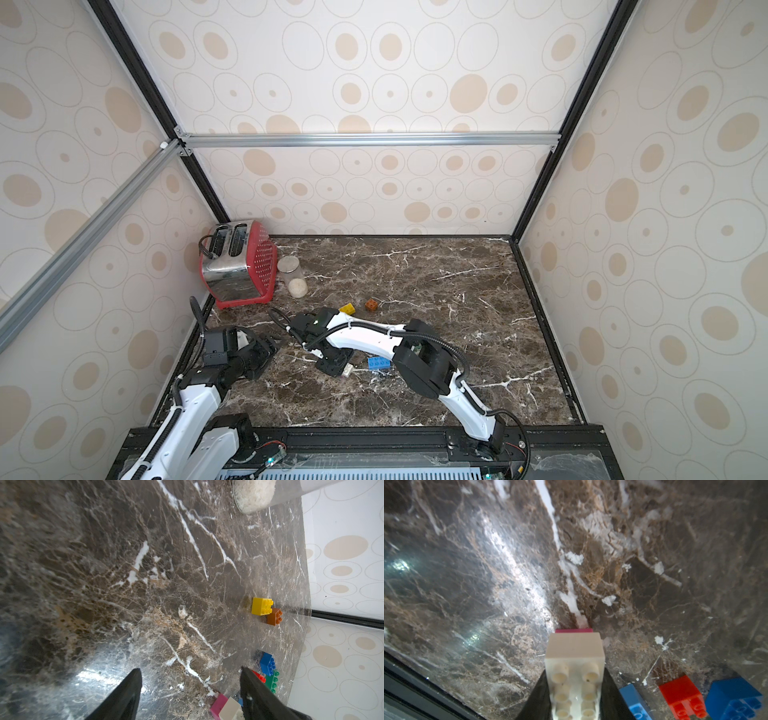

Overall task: Assemble a heart with lego
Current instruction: Assemble the lego brick with the lego brick.

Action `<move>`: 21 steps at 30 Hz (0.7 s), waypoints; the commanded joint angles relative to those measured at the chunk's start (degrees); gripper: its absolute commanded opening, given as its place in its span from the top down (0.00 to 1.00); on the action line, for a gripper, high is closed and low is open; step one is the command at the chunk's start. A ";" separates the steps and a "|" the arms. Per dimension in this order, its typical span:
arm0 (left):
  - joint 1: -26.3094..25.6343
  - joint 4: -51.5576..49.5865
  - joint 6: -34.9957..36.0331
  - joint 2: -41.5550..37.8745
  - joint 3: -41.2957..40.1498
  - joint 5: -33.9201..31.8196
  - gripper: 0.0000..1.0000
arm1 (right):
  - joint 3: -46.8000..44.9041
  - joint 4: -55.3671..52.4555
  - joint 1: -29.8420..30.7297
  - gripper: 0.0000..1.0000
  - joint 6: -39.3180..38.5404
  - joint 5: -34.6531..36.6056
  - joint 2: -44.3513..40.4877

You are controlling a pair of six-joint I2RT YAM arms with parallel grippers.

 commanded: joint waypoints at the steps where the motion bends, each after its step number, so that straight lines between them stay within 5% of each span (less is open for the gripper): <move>1: 0.20 -0.21 0.29 -0.78 0.10 -0.16 0.25 | -0.61 -0.21 0.27 0.79 2.73 3.65 3.38; 21: 0.19 -0.30 0.37 -1.04 0.11 0.08 0.25 | -3.81 -0.42 3.36 0.81 6.74 13.67 2.49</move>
